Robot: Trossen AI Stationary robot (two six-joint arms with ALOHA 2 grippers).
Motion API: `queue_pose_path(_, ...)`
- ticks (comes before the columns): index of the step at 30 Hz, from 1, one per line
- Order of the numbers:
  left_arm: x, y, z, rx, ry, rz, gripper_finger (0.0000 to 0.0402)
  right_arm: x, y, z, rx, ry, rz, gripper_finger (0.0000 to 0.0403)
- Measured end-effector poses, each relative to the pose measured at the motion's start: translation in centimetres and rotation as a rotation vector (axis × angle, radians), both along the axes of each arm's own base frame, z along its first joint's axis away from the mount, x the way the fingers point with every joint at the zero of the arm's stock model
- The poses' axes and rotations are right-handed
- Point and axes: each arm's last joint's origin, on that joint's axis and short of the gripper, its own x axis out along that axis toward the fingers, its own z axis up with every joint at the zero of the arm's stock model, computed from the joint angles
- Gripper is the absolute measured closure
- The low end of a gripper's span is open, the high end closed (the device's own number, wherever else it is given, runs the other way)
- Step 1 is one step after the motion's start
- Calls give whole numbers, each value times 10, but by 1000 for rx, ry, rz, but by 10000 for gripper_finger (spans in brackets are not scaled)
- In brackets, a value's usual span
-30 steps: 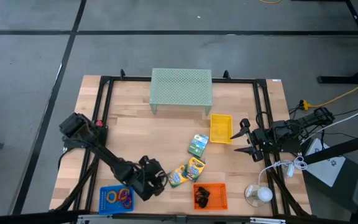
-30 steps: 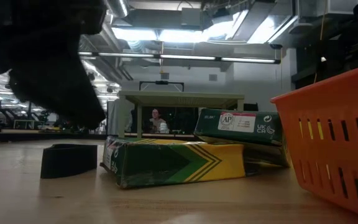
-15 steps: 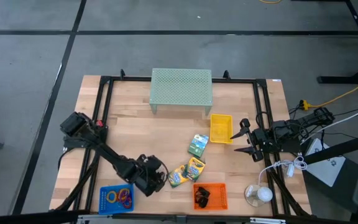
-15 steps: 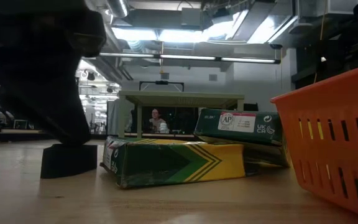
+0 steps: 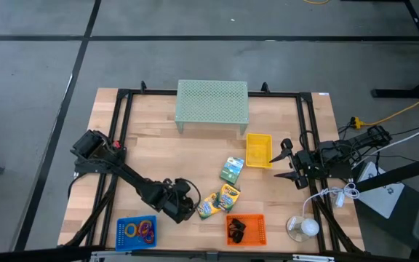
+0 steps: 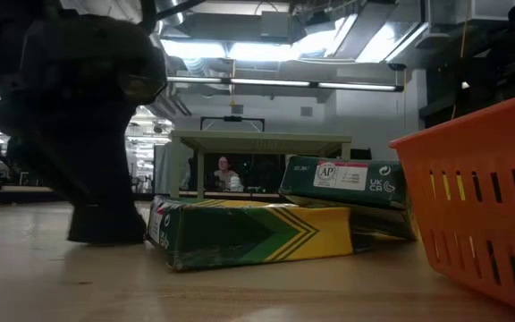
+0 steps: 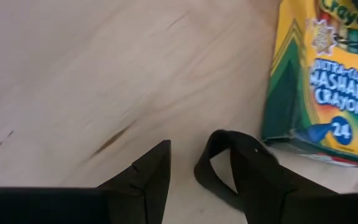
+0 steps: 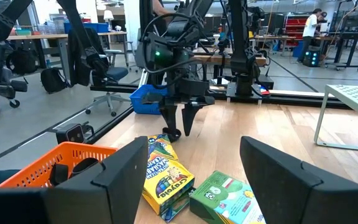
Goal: Pick & Place Office Desk Supplies
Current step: Put the black rubber band into the orange bin
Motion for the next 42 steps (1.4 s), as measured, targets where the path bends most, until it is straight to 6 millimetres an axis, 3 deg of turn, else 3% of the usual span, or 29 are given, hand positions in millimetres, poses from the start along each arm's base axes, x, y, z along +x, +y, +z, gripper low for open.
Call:
queue_pose_path(15, -3, 3, -1, 2, 10, 83, 238, 0, 0, 0, 0, 0, 0, 147)
queue_pose_path(25, -8, 6, -3, -48, 43, 228, 238, 0, 0, 0, 0, 0, 0, 147)
queue_pose_path(42, -5, 10, -3, 13, 30, 186, 238, 0, 0, 0, 0, 0, 0, 147)
